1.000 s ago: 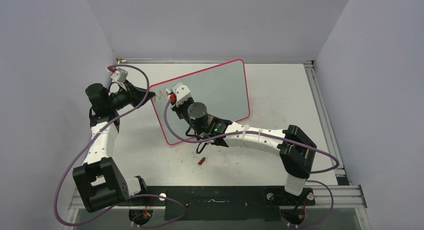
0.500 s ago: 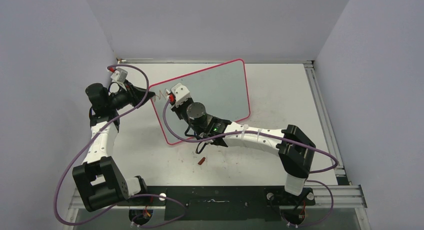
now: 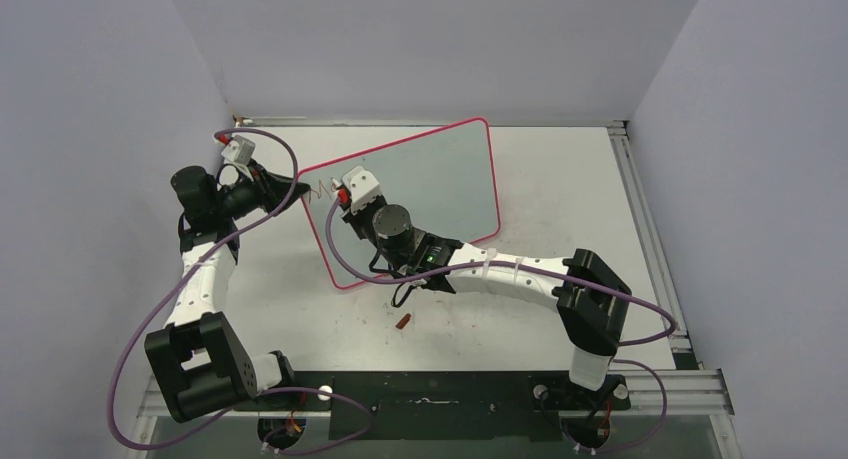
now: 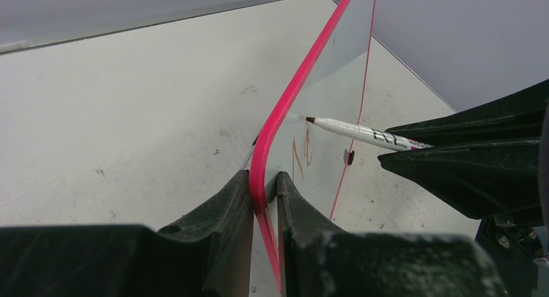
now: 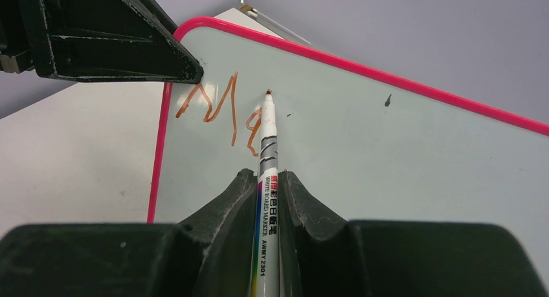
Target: Write a sentence on the whiteboard
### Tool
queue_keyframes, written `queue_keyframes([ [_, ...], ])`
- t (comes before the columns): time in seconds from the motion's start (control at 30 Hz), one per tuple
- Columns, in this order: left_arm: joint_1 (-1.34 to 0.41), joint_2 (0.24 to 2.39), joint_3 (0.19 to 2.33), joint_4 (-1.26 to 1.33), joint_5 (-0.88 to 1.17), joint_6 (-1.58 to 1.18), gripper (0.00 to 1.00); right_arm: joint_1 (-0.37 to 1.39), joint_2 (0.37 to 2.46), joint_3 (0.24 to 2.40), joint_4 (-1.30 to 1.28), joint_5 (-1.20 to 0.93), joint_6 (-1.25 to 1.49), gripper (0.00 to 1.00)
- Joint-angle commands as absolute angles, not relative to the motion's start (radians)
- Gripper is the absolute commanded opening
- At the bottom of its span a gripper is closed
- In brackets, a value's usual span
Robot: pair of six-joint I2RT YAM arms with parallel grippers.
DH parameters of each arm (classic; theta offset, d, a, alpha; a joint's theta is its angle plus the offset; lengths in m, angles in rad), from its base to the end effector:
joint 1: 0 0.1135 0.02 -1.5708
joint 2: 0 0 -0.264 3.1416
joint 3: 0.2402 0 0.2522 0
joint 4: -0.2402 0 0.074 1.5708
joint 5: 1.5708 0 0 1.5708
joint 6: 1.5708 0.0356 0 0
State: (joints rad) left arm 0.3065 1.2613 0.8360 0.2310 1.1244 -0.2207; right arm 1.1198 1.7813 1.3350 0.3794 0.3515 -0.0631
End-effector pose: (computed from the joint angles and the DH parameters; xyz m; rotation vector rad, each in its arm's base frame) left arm 0.2720 0.0524 0.3013 0.3700 1.6989 -0.9173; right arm 0.1981 0.3810 0.3129 -0.6869 1.5103 0.5207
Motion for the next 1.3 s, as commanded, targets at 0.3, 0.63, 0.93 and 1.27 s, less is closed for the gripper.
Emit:
queue_keyframes([
  [0.3, 0.299, 1.262, 0.83, 0.183, 1.113, -0.179, 0.0, 1.117, 1.803, 1.299, 0.363, 0.382, -0.021, 0.05],
  [0.63, 0.3, 1.261, 0.83, 0.184, 1.112, -0.181, 0.0, 1.117, 1.783, 1.242, 0.347, 0.405, 0.0, 0.05],
  [0.93, 0.3, 1.262, 0.83, 0.184, 1.112, -0.183, 0.0, 1.117, 1.78, 1.253, 0.374, 0.412, -0.013, 0.05],
  [1.27, 0.3, 1.26, 0.83, 0.185, 1.112, -0.183, 0.0, 1.102, 1.812, 1.329, 0.364, 0.426, -0.025, 0.05],
])
